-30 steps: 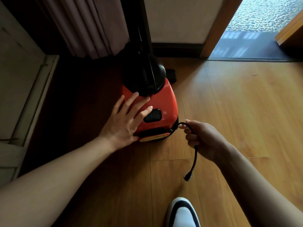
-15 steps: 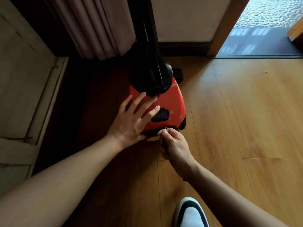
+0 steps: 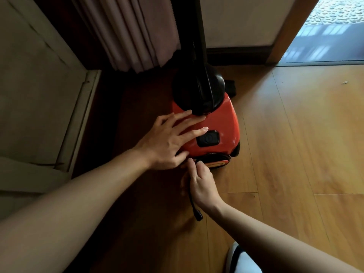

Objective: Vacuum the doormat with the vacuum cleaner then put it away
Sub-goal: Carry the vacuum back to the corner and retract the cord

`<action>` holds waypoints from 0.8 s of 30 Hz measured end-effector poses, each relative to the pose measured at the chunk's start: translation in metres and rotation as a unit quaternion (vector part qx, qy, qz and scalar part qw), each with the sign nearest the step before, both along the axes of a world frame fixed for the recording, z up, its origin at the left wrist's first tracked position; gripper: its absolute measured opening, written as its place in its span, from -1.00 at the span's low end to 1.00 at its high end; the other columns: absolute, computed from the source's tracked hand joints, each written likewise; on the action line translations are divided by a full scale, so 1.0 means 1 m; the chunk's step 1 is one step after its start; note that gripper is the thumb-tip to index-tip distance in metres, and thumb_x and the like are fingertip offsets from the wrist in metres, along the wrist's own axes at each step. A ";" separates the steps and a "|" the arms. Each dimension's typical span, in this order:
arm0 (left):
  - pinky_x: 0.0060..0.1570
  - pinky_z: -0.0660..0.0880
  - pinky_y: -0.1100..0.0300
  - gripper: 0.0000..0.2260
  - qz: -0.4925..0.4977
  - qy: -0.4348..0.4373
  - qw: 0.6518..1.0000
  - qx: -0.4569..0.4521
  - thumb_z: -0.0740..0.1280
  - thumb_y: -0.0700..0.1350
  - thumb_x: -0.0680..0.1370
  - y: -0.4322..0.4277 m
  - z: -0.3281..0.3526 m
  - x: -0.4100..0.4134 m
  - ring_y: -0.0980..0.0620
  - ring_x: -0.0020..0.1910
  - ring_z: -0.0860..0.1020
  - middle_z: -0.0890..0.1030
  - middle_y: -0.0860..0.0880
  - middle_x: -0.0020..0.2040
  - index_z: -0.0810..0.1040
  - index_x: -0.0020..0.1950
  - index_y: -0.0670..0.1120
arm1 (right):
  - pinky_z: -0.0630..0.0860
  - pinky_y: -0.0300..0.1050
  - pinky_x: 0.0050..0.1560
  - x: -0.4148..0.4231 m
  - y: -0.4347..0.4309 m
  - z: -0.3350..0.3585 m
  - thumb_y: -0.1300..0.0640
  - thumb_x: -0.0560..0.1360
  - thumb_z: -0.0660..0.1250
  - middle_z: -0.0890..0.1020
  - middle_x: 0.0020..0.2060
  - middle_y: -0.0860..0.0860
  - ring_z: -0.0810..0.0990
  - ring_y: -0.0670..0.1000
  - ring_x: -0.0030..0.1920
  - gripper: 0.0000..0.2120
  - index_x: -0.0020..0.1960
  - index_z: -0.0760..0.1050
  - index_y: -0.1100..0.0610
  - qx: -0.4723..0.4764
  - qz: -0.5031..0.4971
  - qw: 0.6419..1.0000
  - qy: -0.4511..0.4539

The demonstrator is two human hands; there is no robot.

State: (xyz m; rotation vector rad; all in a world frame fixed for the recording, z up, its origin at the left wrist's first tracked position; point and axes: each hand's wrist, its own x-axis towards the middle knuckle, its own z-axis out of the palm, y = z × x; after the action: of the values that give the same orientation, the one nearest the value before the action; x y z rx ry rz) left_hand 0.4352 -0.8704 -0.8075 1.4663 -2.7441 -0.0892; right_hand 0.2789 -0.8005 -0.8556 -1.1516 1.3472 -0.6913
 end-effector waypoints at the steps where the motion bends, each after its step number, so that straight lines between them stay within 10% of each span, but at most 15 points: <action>1: 0.45 0.08 -0.09 -0.35 0.010 0.012 1.000 -0.003 0.24 0.22 0.51 0.001 0.000 -0.003 -0.05 0.60 0.03 0.09 0.10 0.62 0.15 0.58 0.17 | 0.46 -0.15 -0.35 0.002 -0.001 -0.001 0.03 0.72 0.08 0.59 -0.37 0.03 0.54 -0.06 -0.42 -0.66 -0.15 0.41 0.16 -0.012 -0.001 1.000 0.027; 7: 0.46 0.12 -0.21 -0.22 0.056 0.031 0.997 -0.033 0.37 0.39 0.36 0.006 -0.013 -0.021 -0.12 0.58 0.10 0.20 0.03 0.58 0.27 0.49 0.12 | 0.51 0.02 0.08 0.011 0.002 -0.008 0.20 0.69 0.09 0.62 0.02 0.11 0.59 0.08 0.02 -0.76 0.13 0.50 0.28 -0.020 0.049 0.995 0.081; 13: 0.44 0.14 -0.20 -0.11 0.054 0.037 0.996 -0.058 0.50 0.36 0.24 0.005 -0.018 -0.021 -0.14 0.56 0.14 0.24 0.02 0.56 0.27 0.47 0.13 | 0.51 -0.13 -0.40 0.011 -0.004 -0.028 0.06 0.72 0.12 0.59 -0.38 0.05 0.57 -0.04 -0.44 -0.64 -0.07 0.52 0.26 0.066 0.083 0.994 0.001; 20: 0.47 0.10 -0.19 -0.02 0.038 0.012 0.999 -0.035 0.52 0.35 0.20 0.002 -0.018 -0.015 -0.10 0.59 0.05 0.13 0.06 0.60 0.19 0.53 0.16 | 0.41 -0.08 -0.43 -0.033 -0.011 -0.067 -0.24 0.60 0.23 0.49 -0.46 0.02 0.46 0.02 -0.47 -0.42 -0.02 0.60 0.31 0.147 0.209 0.967 0.016; 24: 0.49 0.05 -0.20 0.04 0.035 0.004 0.999 -0.025 0.57 0.30 0.18 0.002 -0.018 -0.013 -0.10 0.61 -0.01 0.07 0.06 0.62 0.14 0.55 0.16 | 0.43 -0.15 -0.46 -0.060 -0.019 -0.069 -0.14 0.58 0.36 0.54 -0.46 -0.06 0.51 -0.06 -0.48 -0.63 -0.22 0.55 0.12 0.093 0.207 0.972 0.066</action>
State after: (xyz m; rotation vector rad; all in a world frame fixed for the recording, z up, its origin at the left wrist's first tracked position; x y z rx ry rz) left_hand 0.4220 -0.8682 -0.8254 1.5436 -2.6647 -0.0253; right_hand 0.2193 -0.8193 -0.9250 -1.2905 1.1985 -0.1847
